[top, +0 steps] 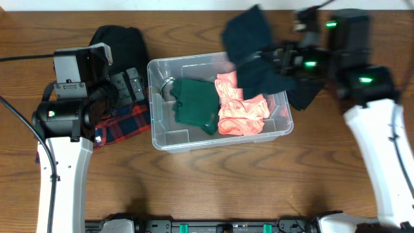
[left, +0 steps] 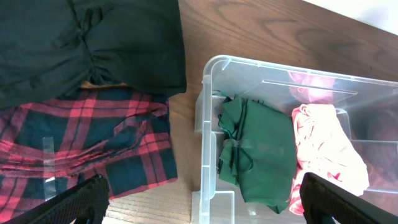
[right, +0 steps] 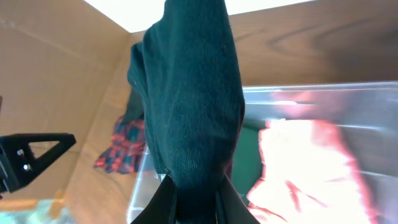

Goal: Pack container
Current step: 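Carry the navy cloth into the bin's left side and release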

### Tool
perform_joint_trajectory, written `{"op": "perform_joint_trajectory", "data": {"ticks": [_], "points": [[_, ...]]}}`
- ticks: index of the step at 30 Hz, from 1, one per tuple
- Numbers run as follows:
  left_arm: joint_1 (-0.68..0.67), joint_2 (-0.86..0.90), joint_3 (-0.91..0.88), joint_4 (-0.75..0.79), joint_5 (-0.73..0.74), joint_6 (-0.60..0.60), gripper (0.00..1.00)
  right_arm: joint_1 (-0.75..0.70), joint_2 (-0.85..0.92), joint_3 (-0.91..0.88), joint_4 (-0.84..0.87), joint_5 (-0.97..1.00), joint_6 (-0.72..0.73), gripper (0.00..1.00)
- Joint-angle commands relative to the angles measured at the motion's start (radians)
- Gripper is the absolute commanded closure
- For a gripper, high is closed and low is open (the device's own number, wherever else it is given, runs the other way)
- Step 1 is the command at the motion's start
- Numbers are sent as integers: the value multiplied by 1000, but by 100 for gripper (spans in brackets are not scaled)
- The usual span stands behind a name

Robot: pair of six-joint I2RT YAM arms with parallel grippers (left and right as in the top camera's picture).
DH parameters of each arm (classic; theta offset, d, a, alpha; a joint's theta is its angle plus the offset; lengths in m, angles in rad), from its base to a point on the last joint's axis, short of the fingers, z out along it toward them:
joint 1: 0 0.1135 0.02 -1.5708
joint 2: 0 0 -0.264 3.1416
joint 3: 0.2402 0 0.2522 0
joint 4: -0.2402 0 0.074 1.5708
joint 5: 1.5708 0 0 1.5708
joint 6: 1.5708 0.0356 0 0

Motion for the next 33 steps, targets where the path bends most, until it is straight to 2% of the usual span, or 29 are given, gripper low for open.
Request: {"op": "perform_joint_trajectory", "data": {"ticks": [1,8,11,18,20,21,27,33], "points": [[4,5,18,0,6,10,2,90,72,-77,78,27,193,91],[4,5,18,0,6,10,2,262,214,-261,515,12,484,92],[4,5,18,0,6,10,2,330,259,-293,621,16,563,91],[4,5,18,0,6,10,2,422,330,-304,607,121,608,90],[4,5,18,0,6,10,2,425,331,-304,595,123,584,84],[4,5,18,0,6,10,2,423,327,-304,595,130,557,77],[4,5,18,0,6,10,2,377,251,-303,481,258,429,64],[4,5,18,0,6,10,2,252,54,-303,346,320,277,51]]}}
